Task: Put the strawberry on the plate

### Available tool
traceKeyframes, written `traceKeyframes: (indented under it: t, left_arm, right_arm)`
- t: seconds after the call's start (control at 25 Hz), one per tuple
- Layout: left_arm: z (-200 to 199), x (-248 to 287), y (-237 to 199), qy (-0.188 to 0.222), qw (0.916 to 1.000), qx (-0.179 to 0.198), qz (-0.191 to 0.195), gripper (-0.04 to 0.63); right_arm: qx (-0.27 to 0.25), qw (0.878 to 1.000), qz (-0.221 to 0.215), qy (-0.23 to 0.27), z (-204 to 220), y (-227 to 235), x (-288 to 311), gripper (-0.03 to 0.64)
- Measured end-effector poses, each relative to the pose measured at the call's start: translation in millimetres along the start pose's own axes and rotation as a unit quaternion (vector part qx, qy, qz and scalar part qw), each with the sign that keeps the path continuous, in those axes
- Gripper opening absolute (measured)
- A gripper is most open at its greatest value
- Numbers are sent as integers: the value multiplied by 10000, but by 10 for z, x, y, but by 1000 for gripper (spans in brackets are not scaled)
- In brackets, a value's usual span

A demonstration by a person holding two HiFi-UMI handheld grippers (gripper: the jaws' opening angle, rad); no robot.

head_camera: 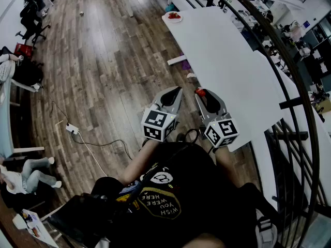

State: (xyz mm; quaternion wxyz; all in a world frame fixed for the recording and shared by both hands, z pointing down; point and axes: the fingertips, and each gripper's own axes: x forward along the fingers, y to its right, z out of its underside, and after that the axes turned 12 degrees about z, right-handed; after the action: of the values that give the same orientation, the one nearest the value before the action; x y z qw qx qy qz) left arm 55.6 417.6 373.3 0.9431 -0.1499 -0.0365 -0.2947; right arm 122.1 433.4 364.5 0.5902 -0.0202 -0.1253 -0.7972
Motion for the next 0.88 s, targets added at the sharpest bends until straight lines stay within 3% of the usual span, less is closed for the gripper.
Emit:
traceKeyframes:
  t: [0.88]
  left_arm:
    - [54,-344,-271,15,9999,-81,-79,2]
  right_arm:
    - [69,9998,-194,-41,72,-419,189,137]
